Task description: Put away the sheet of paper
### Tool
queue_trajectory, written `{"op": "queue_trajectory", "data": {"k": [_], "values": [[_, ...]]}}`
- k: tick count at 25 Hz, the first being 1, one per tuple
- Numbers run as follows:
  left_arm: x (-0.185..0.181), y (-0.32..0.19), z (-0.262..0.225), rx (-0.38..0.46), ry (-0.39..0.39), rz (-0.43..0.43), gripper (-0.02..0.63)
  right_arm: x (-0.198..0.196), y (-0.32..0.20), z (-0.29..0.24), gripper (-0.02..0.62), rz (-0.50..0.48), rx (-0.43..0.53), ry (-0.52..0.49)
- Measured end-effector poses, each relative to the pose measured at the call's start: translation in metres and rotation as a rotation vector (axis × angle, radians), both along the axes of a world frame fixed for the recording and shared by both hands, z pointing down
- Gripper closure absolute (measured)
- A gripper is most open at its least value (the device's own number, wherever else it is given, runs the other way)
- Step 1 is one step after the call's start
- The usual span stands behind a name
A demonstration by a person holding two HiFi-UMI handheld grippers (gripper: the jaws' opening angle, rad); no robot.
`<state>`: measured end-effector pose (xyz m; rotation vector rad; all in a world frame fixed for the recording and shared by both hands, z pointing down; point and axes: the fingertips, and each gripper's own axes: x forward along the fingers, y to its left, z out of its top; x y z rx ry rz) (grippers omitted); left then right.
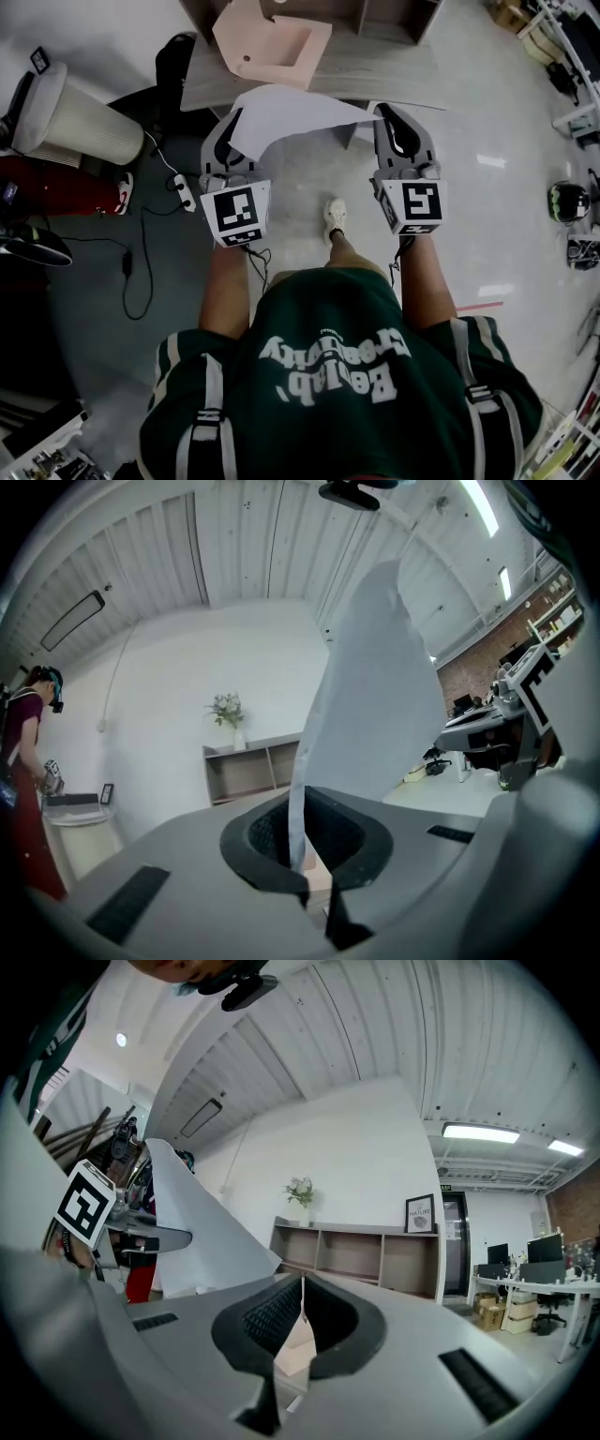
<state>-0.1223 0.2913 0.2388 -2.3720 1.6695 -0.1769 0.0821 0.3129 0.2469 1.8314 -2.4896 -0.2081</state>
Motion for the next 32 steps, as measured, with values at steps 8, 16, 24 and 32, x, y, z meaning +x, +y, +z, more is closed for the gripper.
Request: {"op": "queue_trajectory", "data": {"k": [8,16,24,32], "values": [[0.031,-0.127,0.002,-0.021,-0.021,-0.043,0.588,0.036,-0.138,-0.002,0.558,-0.040,-0.010,-0.009],[0.043,-0.234,0.010,-0.042,-0.021,-0.106,0.588,0.052,-0.252,-0.001,0.558,-0.100,-0.002,-0.003],[0.050,-0.286,0.021,-0.084,-0.002,-0.125,0.588,0.060,-0.300,0.006,0.558,-0.131,-0.015,-0.007],[0.040,-0.326,0.040,-0.137,-0.018,-0.135,0.588,0.054,-0.338,0.013,0.558,-0.137,-0.042,0.014]]}}
